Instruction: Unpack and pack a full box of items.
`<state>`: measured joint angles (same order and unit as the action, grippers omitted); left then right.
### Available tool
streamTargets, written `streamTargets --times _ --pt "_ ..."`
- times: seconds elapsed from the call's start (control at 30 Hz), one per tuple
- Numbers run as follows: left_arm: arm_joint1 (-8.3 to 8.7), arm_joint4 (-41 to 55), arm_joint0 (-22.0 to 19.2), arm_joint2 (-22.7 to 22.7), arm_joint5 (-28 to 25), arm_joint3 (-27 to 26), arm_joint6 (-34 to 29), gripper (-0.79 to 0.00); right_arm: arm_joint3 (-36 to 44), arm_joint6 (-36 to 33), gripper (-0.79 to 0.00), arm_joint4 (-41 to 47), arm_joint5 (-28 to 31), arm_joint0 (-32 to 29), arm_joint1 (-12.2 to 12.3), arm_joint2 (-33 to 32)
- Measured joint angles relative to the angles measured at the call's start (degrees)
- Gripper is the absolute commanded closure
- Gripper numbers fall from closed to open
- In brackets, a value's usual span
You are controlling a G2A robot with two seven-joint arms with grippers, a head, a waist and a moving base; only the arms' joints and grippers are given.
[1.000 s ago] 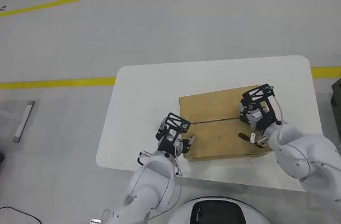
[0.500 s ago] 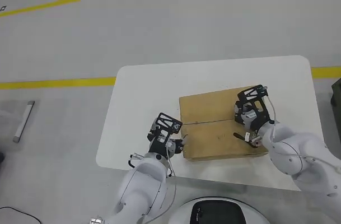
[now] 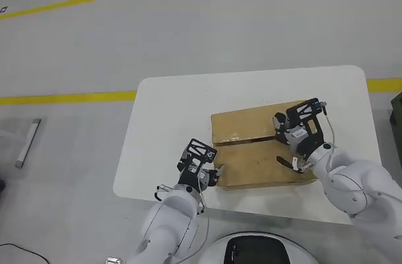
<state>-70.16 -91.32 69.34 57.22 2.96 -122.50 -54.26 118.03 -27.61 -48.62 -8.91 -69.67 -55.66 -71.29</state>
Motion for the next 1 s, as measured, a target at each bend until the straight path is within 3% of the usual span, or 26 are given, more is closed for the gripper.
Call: streamTargets --times 0.37,0.7,1.0 --pt "-1.19 -0.8 -1.8 -0.8 0.9 2.6 -0.2 -0.785 -3.0 3.3 0.0 -3.1 2.9 -2.5 -0.7 1.6" --pt "-1.12 -0.8 3.5 3.3 2.3 -1.0 1.7 -0.785 -4.6 2.4 0.0 -4.1 1.9 -1.5 -1.6 2.5" --pt "-1.12 -0.8 3.5 3.3 2.2 -1.0 1.6 -0.785 -4.5 1.5 0.0 -4.9 1.2 -1.5 -2.2 2.2"
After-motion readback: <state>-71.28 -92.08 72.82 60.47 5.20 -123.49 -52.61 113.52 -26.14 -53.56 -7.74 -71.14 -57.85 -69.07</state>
